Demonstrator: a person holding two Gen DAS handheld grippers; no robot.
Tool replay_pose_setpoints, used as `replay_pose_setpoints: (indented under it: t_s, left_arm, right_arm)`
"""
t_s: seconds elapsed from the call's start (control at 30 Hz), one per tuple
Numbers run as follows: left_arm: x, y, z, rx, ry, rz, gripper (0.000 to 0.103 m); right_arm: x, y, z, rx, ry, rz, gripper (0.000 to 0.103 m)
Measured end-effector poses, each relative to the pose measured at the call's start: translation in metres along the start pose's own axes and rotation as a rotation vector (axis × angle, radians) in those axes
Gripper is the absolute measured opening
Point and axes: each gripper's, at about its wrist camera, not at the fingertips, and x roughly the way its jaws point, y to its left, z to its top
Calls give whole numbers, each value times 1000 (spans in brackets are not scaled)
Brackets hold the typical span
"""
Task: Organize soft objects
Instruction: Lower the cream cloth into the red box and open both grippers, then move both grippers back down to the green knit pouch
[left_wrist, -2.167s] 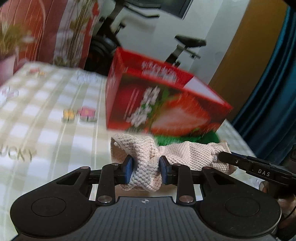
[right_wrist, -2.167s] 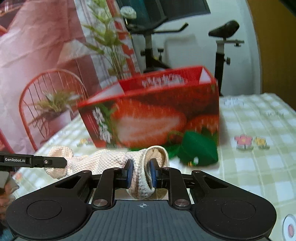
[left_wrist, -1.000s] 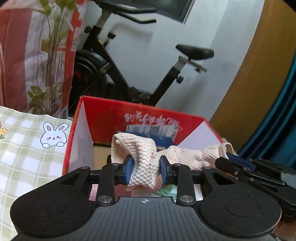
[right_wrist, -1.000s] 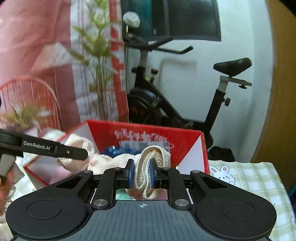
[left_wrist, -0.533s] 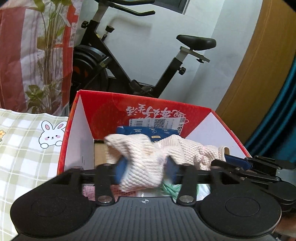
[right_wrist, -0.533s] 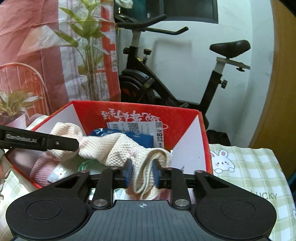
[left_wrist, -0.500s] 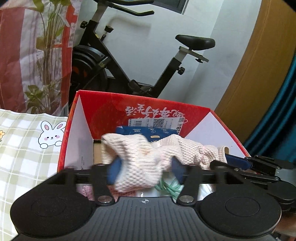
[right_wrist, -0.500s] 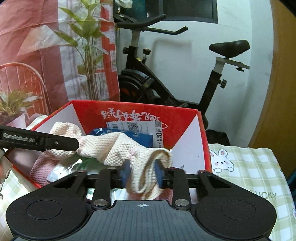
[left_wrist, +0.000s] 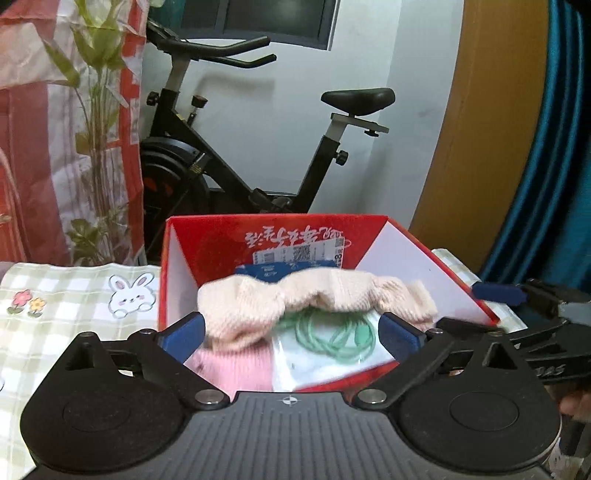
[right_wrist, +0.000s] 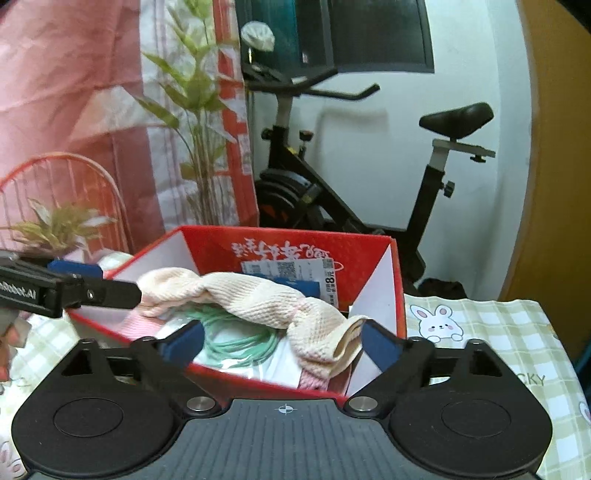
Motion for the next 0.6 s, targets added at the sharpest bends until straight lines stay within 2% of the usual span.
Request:
replay_pose_setpoints:
  t_s: [0.13,0.27,0.4,0.6]
  left_arm:
    - [-18,-4,-19,3,1,13,103]
    - [-30,-8,-39,17,8,28,103]
    - [-32,-5,-57,-9,38,15,103]
    - [-17,3,-82,-41,103,28,103]
  right_arm:
    - [-28,-4,-15,-3,-21,13,101]
    - [-41,-6,-38,-22,11,8,102]
    - [-42,-7,-64,-51,60,-20,102]
    - [-25,-11,-93,-41,132,1,97]
